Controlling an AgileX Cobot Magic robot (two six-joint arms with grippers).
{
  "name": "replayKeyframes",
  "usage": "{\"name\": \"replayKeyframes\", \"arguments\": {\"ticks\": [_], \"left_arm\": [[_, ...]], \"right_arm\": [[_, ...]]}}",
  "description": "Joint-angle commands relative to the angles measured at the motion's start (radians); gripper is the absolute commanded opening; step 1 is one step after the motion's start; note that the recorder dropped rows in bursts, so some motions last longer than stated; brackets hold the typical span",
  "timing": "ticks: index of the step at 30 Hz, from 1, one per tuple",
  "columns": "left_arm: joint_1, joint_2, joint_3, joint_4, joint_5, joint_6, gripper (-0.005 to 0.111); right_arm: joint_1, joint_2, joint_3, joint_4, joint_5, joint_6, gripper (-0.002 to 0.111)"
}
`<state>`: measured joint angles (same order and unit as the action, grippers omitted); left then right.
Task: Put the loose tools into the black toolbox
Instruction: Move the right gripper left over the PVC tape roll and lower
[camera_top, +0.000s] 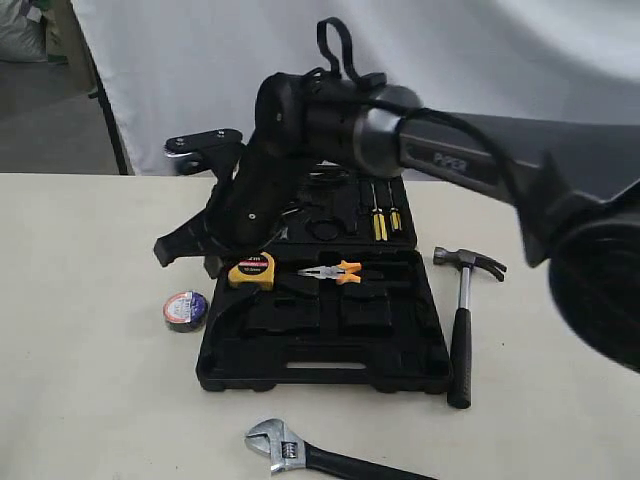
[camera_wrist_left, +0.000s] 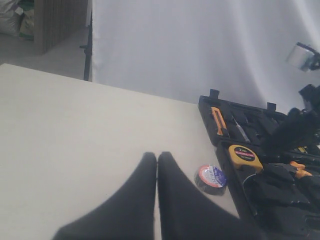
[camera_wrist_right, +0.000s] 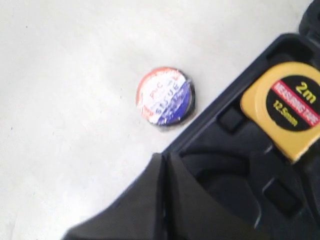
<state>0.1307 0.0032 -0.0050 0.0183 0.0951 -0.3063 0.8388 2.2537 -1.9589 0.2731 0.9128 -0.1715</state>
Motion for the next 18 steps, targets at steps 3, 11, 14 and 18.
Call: {"name": "replayKeyframes", "arguments": {"ticks": [3,11,14,18], "left_arm": [[0.025,-0.003,-0.003,0.004,-0.007,-0.005,0.001],[0.025,-0.003,-0.003,0.004,-0.007,-0.005,0.001],[0.025,-0.003,-0.003,0.004,-0.007,-0.005,0.001],[0.025,-0.003,-0.003,0.004,-0.007,-0.005,0.001]], "right_arm": [[0.040,0.142,-0.185,-0.118,-0.010,0.137,0.020],[0.082,0.264,-0.331,-0.170,-0.018,0.048,0.059],[0.082,0.304,-0.378,-0.170,-0.018,0.043,0.059],[0.079,0.342,-0.403,-0.174,-0.018,0.043,0.059]]}}
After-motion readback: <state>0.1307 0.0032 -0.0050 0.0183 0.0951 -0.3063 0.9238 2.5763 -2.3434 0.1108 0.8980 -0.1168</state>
